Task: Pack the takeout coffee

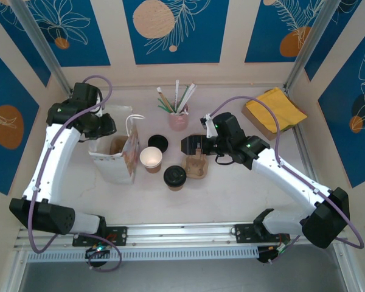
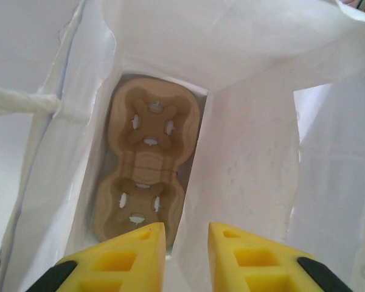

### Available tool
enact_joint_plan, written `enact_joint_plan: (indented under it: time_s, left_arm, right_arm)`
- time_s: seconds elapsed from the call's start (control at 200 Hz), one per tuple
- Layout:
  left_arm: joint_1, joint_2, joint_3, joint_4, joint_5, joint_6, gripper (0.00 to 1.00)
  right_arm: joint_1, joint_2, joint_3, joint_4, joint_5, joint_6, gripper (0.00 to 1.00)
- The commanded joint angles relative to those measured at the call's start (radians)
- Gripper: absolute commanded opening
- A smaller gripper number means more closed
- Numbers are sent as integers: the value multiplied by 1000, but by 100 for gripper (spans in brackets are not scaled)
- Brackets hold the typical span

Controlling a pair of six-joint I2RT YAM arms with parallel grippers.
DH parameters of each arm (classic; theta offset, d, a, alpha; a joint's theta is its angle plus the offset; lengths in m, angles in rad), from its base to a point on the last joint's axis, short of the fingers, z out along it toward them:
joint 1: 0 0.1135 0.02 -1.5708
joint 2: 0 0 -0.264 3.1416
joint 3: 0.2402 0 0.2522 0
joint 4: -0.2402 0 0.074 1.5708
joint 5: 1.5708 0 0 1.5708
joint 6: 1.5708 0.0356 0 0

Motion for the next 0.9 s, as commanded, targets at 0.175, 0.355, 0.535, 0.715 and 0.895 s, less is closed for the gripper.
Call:
enact_joint_plan:
  time_s: [0.175,0.355,0.535,0.715,0.895]
  left_arm:
    - [-4,-50,67,-57,-22,5,26]
    - [-3,-57,104,-87,-36,14,26]
    - [-4,-48,115,-91,-20,10,26]
    - [-4,-36,120,-73,4,17,26]
    - [-4,-33,120,-78,-7,26,26]
  right_arm:
    - [-7,-35,36,-26,6,-36,99]
    - [-9,-33,43,-36,-5,-38,99]
    - [-9,-21,66,-47,-13,-31,99]
    - [-1,1,93,-59,1,-2,99]
    - [16,36,135,-92,47,34,99]
